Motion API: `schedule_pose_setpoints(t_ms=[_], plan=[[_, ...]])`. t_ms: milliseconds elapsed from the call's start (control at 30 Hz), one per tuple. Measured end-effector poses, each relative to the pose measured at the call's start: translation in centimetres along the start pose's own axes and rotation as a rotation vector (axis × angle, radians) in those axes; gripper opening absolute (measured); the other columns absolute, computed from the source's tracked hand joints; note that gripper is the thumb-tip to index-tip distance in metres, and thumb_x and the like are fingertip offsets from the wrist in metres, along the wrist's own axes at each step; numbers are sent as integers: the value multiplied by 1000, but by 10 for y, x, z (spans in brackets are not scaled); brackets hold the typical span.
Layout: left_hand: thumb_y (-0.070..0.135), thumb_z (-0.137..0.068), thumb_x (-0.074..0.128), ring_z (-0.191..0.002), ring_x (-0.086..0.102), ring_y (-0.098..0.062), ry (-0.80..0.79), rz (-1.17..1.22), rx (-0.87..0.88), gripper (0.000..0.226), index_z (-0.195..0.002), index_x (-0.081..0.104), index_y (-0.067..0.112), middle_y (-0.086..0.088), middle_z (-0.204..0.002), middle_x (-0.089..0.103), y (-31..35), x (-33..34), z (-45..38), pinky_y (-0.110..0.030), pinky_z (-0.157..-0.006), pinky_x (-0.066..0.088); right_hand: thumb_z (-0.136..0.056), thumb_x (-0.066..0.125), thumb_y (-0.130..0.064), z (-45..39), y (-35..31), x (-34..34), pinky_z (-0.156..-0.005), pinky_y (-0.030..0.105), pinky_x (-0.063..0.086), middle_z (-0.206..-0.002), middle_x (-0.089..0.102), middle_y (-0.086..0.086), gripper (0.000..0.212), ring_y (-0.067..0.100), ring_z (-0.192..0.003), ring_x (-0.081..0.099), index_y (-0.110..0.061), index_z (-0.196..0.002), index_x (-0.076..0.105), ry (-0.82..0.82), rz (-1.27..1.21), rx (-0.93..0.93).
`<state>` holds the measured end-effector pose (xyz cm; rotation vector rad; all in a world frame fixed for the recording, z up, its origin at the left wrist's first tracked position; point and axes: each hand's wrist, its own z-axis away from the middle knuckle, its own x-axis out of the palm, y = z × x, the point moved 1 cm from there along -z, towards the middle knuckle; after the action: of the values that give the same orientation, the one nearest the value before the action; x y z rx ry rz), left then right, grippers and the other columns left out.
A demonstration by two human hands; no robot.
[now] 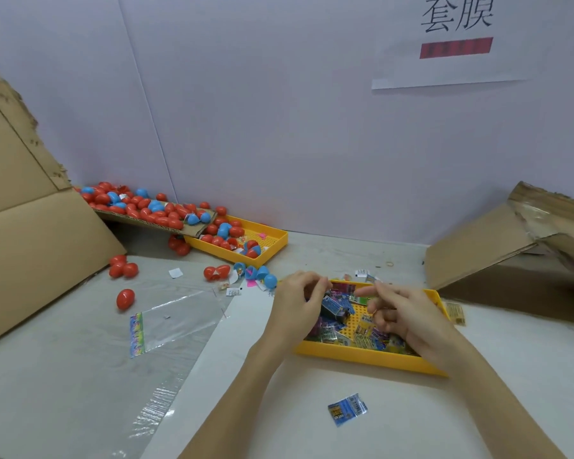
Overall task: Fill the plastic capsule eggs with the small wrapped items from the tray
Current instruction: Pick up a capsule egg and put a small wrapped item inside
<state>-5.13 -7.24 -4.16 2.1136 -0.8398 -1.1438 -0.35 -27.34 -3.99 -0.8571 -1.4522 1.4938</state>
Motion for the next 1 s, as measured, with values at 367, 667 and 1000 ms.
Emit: schedule_pose_setpoints(t_ms=[367,667,1000], plan=[[14,-102,56,-122,48,-21,442,-166,-476,20,-122,59,16,-6,-127,56,-45,-40,-14,-35,-103,45,-105,51,-27,4,-1,3,-39,20,32,-62,55,7,35,14,-44,43,-3,-103,76,19,101,6],[43,-93,60,-152,6,-40,161,-945,-984,81,-158,21,15,-17,-167,5,-102,-140,-42,-73,-114,13,-106,51,-25,5,-3,3,-40,19,35,-60,58,4,33,14,-45,45,-4,-104,76,-14,146,11],[14,-95,63,-130,40,-35,281,-931,-808,44,-134,44,3,-24,-143,39,-138,-164,-28,-37,-107,38,-105,52,-23,0,1,4,-40,18,37,-61,60,4,30,12,-46,47,-6,-102,77,-24,176,10]])
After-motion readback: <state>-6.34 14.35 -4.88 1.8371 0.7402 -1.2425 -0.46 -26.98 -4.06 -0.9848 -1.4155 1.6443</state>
